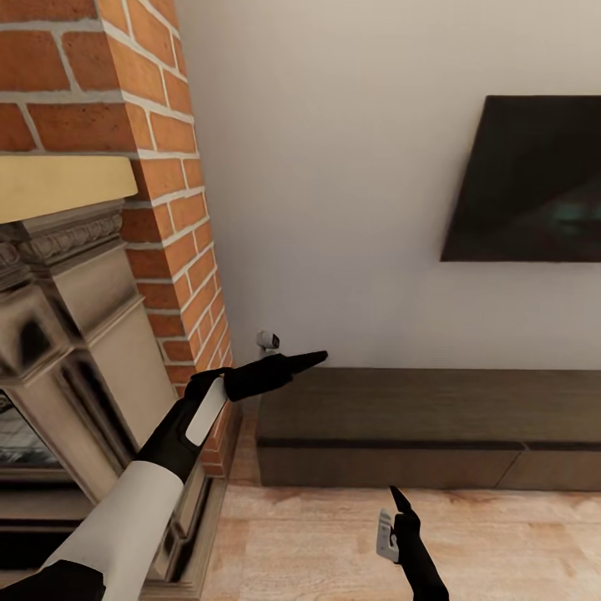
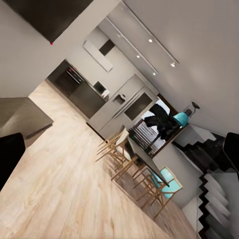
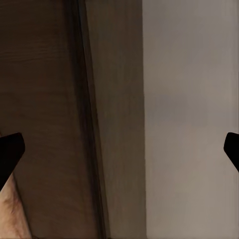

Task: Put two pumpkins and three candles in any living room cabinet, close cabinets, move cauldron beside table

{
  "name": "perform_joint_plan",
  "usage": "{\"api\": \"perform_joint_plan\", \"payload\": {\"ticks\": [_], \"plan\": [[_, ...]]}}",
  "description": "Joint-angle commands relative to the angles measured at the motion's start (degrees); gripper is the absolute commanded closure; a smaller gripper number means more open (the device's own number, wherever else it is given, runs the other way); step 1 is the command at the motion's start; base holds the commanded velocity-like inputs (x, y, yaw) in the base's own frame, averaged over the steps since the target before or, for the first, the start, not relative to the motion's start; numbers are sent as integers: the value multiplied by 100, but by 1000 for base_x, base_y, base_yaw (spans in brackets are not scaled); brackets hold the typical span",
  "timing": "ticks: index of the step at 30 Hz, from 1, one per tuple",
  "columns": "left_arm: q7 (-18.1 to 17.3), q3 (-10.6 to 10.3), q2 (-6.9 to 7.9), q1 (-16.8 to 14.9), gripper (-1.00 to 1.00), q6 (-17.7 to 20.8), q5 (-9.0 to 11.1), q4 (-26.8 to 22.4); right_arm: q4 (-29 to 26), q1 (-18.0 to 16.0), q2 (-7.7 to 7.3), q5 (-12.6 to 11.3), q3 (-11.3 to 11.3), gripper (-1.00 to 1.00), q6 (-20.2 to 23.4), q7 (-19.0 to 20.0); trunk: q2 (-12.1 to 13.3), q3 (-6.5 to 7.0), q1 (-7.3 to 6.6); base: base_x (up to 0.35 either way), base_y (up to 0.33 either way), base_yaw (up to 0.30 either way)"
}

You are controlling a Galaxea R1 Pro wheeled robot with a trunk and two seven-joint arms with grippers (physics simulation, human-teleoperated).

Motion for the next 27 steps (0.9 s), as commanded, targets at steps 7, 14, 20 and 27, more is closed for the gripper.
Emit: {"api": "perform_joint_plan", "payload": {"ticks": [7,14,20,27], "plan": [[0,-8,-3,0,-100,-6,0,9,2,0,7,-2,-2,-100,-6,0,0,0,0,14,0,0],[7,-16,-9,0,-100,-9,0,-3,-5,0,7,-2,-1,-100,-18,0,0,0,0,0,-92,0],[8,-12,-9,1,-100,-15,5,23,-15,0,7,-2,-2,-100,-13,-8,0,0,0,0,-184,0],[2,-1,-1,8,-100,-33,9,25,-23,0,7,-2,-2,-100,-14,-7,0,0,0,0,-18,0]]}}
